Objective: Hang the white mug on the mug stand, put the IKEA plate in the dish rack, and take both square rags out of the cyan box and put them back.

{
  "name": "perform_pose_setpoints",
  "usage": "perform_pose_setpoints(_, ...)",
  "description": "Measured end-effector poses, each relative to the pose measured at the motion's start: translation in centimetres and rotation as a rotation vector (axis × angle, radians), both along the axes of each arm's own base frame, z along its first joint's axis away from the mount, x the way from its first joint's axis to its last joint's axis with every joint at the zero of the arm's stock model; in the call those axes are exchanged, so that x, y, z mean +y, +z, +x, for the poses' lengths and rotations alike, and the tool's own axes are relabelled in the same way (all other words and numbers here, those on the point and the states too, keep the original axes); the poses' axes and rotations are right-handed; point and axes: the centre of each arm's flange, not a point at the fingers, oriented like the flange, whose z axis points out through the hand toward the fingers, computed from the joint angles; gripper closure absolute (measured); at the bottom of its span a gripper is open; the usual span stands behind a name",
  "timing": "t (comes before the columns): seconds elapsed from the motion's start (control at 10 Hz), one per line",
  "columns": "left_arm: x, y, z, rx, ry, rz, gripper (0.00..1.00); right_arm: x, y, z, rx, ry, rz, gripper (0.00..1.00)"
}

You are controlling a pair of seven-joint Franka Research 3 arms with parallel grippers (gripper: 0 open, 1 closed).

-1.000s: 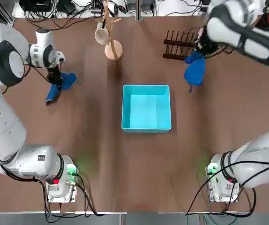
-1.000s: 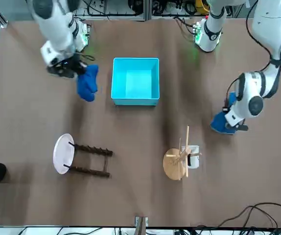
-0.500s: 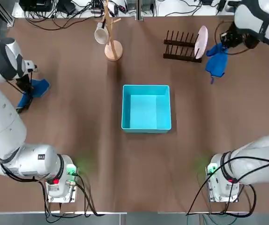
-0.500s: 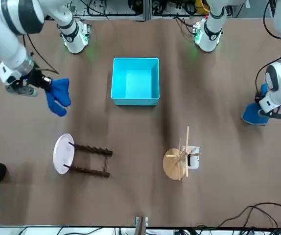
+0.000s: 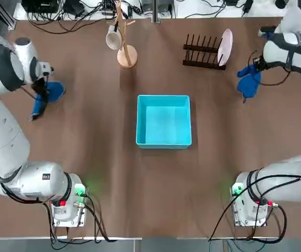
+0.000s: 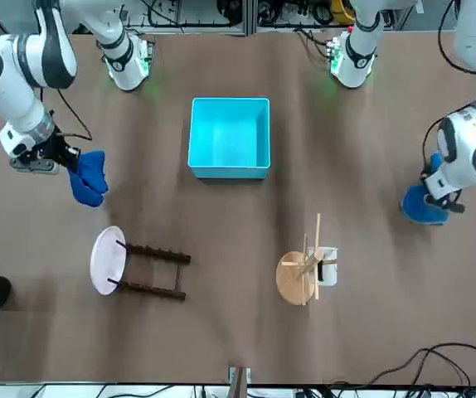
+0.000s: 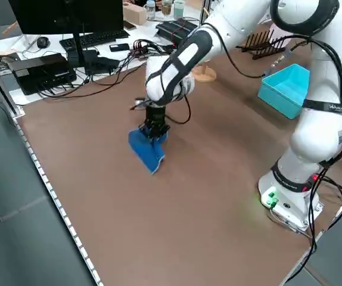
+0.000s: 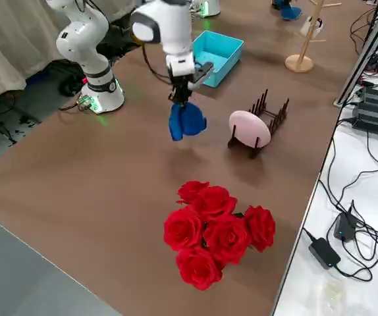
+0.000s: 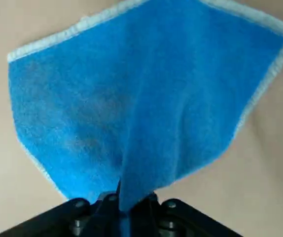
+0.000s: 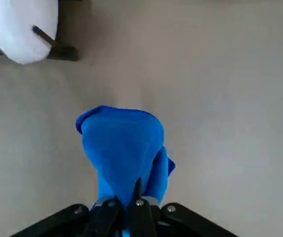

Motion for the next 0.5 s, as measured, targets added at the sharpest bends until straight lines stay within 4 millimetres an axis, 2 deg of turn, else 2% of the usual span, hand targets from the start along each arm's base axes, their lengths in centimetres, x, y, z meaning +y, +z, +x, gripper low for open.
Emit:
perform_pose_setpoints(0.2, -8.6, -0.2, 2.0, -0.044, 0.022, -0.036, 0.97, -3.7, -2.3, -1.6, -0.018, 0.052, -0.01, 0.96)
perform_pose_setpoints(0.3, -12.6, -0.1, 2.5, -0.063, 0.04, -0.054, 0.97, -4.3, -3.7, -2.5, -0.031, 0.061, -0.012, 0.96)
perform_pose_setpoints(0.5, -21.0, 0.3, 2.9, -0.096, 0.077, -0.095, 0.97, -2.9, -6.0, -3.4, -0.046, 0.086, -0.011, 0.96)
